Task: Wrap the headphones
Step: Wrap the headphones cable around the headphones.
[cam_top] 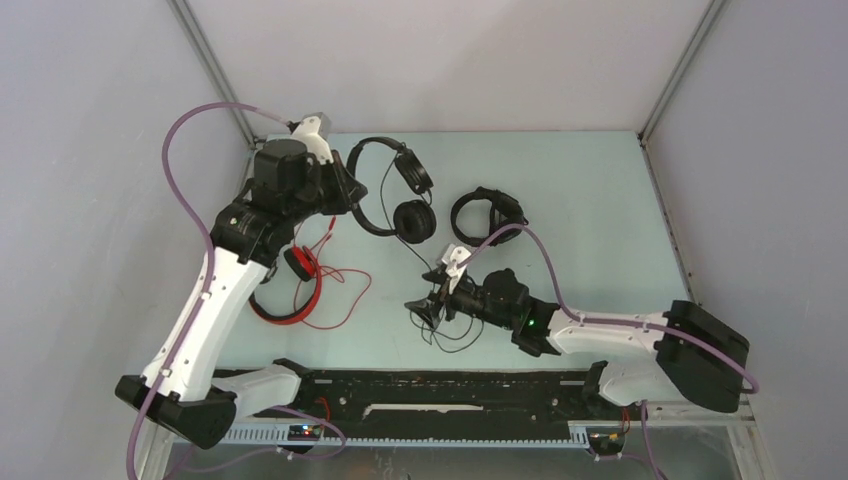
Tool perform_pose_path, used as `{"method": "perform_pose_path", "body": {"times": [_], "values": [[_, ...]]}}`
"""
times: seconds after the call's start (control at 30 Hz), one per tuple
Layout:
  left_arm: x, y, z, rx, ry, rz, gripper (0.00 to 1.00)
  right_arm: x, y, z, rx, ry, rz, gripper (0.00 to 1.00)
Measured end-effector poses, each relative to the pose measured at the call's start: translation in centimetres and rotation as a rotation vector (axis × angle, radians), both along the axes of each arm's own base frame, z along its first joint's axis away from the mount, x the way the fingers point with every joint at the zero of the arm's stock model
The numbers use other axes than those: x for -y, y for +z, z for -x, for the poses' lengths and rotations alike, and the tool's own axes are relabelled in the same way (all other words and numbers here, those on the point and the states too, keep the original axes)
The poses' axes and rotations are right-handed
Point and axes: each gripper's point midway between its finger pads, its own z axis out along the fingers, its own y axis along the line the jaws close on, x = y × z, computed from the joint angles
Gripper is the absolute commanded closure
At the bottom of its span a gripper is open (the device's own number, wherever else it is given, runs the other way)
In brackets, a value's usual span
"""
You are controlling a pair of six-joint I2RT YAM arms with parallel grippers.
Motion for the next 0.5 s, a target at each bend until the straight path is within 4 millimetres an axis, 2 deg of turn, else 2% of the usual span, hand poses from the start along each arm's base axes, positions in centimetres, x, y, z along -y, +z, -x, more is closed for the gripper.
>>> {"method": "perform_pose_path", "body": {"times": [0.1, 0.2, 0.27, 0.37, 0.5], "values": [[0.0, 0.6, 0.0, 0.009, 0.0, 0.01, 1.0, 0.2, -2.9, 0.6, -0.046, 0.002, 0.016, 0.35], [0.3, 1.5, 0.0, 0.026, -0.004, 0.032, 1.0, -0.4, -4.2, 1.1, -0.086, 0.02, 0.004, 0.41], [0.3, 2.0, 0.0, 0.033, -0.007, 0.038, 1.0, -0.9, -4.6, 1.6, -0.1, 0.033, -0.017, 0.54], [0.4, 3.2, -0.1, 0.044, -0.008, 0.043, 1.0, -0.7, -6.3, 2.6, -0.139, 0.041, -0.035, 0.8], [0.8, 4.5, 0.0, 0.068, -0.033, 0.061, 1.0, 0.4, -7.9, 2.6, -0.163, 0.017, -0.026, 0.99]]}}
